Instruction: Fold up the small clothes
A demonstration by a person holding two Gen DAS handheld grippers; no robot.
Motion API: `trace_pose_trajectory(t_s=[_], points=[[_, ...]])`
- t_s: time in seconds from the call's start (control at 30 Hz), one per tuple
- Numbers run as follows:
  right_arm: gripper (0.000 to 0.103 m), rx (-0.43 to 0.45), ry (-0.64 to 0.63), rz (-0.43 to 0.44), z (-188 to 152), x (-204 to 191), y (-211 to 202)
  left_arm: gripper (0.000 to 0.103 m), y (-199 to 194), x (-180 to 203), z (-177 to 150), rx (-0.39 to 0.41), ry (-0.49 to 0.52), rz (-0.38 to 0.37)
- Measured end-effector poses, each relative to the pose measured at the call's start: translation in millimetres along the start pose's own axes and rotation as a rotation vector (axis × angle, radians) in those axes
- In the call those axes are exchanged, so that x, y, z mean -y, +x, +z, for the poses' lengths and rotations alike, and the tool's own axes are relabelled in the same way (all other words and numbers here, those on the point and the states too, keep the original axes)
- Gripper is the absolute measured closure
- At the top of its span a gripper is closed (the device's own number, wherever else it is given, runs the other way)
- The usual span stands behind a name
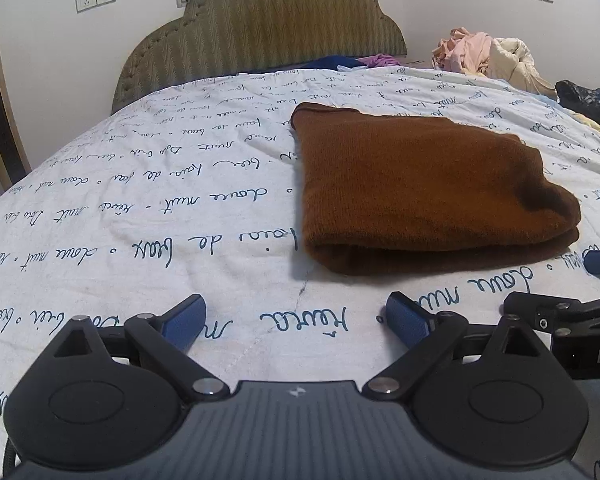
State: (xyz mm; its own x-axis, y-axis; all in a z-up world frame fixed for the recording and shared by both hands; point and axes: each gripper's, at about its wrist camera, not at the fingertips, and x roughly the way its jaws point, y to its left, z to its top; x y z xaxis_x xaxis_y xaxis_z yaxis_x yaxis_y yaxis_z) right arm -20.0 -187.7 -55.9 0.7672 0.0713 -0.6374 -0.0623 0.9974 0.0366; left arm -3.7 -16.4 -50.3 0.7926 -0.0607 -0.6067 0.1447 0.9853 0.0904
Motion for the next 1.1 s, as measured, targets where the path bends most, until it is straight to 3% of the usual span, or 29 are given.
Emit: trace_pose_trajectory(t_s=[1.1], points=[[0.000, 0.041, 0.024, 0.010, -7.6, 1.2, -2.8, 0.000, 4.5, -5.4, -0.4, -0.017, -0.035, -0.013]])
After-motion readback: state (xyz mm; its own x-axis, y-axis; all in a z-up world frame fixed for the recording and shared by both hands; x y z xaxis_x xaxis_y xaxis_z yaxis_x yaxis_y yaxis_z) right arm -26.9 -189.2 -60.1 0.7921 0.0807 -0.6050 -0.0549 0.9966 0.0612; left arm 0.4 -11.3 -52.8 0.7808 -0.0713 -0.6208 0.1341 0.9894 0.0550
